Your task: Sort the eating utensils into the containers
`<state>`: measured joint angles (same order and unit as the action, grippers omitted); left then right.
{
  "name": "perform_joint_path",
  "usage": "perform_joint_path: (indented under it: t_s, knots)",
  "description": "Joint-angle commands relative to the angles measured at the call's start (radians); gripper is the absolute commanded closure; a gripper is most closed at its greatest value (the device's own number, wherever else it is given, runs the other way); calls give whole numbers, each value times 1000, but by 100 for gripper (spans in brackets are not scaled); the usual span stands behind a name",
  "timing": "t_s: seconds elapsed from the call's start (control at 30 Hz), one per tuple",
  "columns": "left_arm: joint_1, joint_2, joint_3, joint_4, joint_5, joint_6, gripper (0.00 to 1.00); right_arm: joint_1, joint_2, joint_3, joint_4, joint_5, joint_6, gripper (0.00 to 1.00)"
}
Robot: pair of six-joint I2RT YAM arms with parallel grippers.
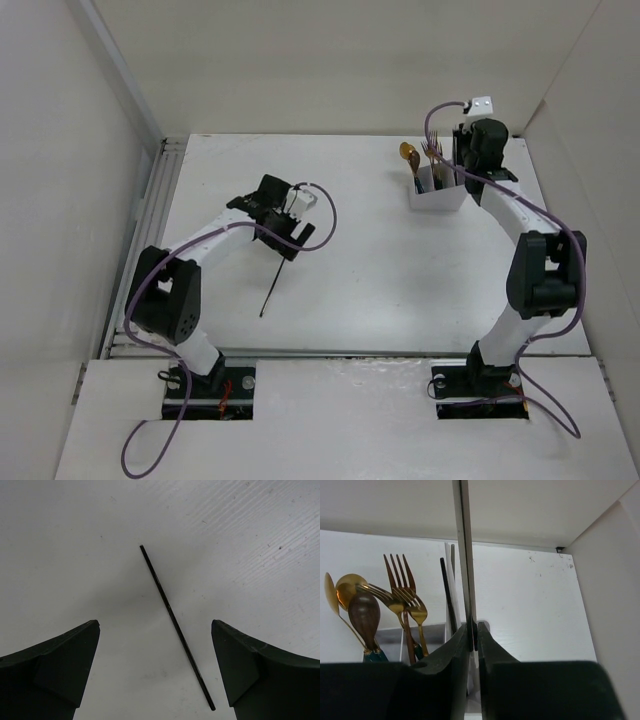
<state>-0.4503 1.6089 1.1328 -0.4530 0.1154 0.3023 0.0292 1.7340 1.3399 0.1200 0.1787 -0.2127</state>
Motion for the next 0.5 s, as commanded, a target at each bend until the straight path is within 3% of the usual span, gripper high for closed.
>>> perform_joint_path:
  t_s: [0.0, 0.03, 0.17, 0.47]
  knots:
    - [-10, 16, -15, -21, 7, 30, 8, -2, -1, -28, 43, 19, 16, 81]
    - [-10, 16, -25, -36, 7, 31, 10, -2, -1, -37, 43, 19, 16, 66]
    - [-10, 25, -44, -56, -13, 52, 15, -2, -43, -59, 43, 19, 50, 54]
    - [-10, 66, -62, -87, -3, 52, 26, -2, -187, -79, 43, -56, 90, 53]
